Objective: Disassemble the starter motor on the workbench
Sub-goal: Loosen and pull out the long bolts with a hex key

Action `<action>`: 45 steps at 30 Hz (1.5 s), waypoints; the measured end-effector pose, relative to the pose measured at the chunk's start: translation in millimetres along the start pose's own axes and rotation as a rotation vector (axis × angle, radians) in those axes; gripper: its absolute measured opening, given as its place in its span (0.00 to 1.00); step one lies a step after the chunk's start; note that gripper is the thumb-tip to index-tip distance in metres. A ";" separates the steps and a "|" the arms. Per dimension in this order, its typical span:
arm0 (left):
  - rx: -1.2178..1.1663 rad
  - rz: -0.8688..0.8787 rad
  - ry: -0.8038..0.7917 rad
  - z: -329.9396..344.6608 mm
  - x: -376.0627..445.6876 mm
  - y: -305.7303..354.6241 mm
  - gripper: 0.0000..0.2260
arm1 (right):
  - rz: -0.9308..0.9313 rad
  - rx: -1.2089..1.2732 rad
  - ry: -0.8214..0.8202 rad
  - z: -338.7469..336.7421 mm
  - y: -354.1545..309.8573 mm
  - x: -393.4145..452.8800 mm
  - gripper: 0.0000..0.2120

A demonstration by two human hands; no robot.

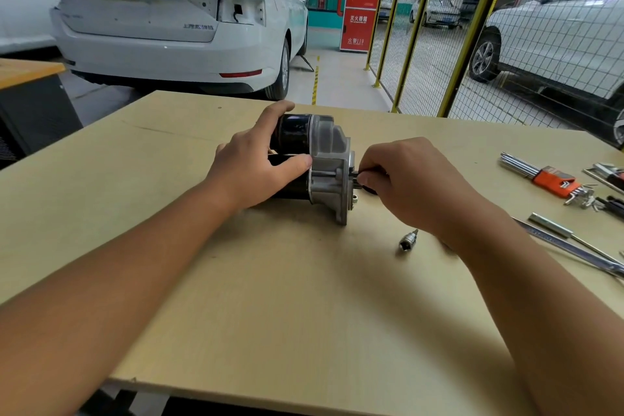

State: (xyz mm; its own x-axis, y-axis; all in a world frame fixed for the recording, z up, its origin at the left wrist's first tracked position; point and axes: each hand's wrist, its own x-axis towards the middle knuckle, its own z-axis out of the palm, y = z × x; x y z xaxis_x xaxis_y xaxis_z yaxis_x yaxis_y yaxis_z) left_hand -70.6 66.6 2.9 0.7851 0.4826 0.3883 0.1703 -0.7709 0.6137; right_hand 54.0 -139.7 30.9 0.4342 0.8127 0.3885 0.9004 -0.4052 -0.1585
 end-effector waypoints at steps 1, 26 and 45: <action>-0.001 0.000 -0.001 0.1 0.0 -0.1 0.36 | 0.000 -0.033 0.014 0.3 -1.1 -0.3 0.07; -0.007 0.012 -0.009 0.5 1.4 -2.7 0.36 | -0.012 -0.111 -0.009 -3.6 -11.8 -3.1 0.05; 0.040 0.025 0.004 0.9 0.9 -3.5 0.39 | 0.010 0.028 -0.019 -0.8 -12.6 -0.6 0.10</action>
State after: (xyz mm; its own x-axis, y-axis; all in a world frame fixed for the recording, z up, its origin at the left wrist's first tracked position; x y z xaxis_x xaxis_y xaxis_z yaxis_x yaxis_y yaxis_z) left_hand -69.9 69.2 0.5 0.7868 0.4648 0.4061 0.1748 -0.7988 0.5756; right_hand 42.3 -135.5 33.4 0.4436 0.8164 0.3696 0.8962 -0.4018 -0.1881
